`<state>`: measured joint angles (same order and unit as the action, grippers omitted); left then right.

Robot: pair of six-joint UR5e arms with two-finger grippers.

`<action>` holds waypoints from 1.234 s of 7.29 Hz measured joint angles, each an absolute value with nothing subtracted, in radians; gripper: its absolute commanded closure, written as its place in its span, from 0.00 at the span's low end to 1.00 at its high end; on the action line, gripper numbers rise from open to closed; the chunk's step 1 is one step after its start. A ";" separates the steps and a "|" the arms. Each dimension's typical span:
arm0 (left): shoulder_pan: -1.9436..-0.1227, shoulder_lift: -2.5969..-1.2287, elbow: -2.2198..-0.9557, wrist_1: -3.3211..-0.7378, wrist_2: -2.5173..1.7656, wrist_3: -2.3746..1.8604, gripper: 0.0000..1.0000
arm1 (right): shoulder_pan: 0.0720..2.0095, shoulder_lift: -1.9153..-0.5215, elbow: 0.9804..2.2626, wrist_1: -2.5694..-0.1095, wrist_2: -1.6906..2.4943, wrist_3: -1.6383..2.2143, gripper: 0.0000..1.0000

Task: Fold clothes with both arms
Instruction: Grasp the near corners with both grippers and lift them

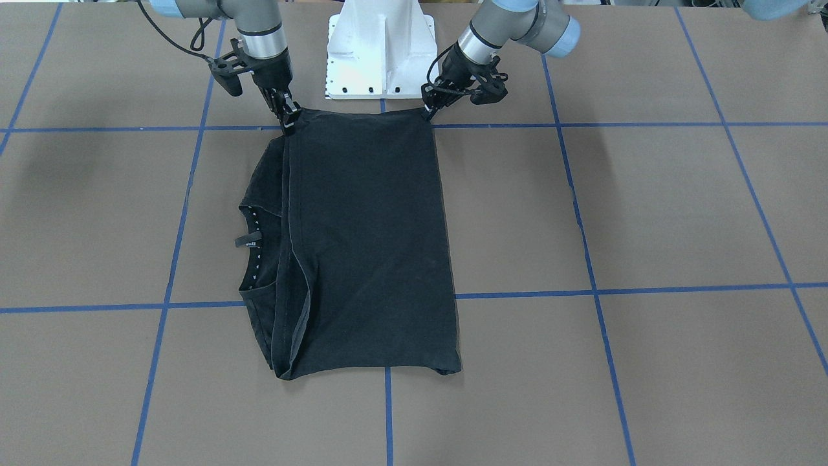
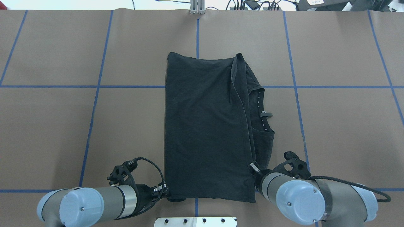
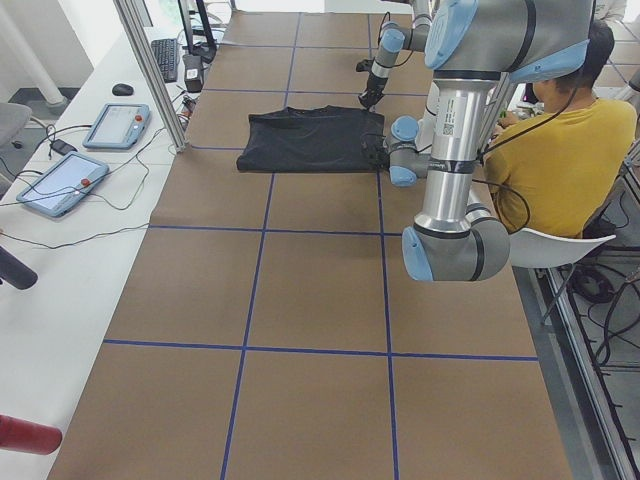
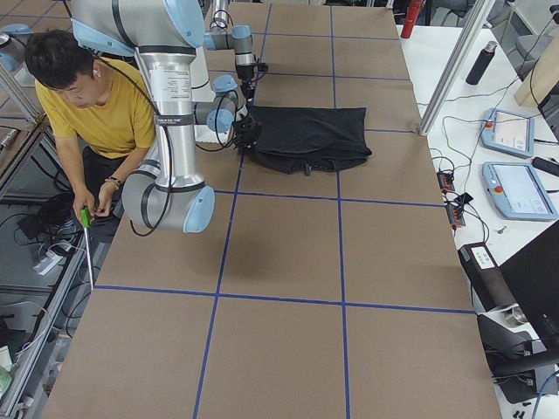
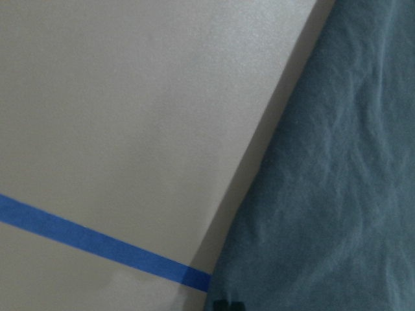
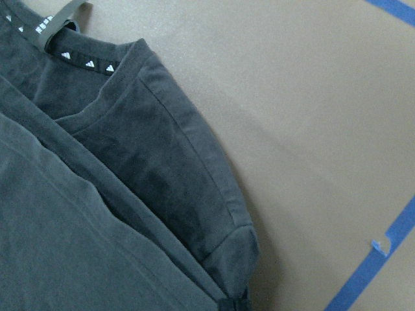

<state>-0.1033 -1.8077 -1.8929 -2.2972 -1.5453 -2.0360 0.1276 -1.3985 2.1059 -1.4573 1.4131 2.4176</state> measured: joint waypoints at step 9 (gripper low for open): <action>-0.521 -1.960 -1.950 -2.184 -1.812 -1.917 1.00 | 0.562 -1.276 2.144 -1.571 1.837 2.127 1.00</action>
<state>-0.5210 -1.9603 -1.9500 -2.1843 -1.8118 -1.9174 0.5616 -1.2757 2.1437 -1.5708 1.8368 2.1268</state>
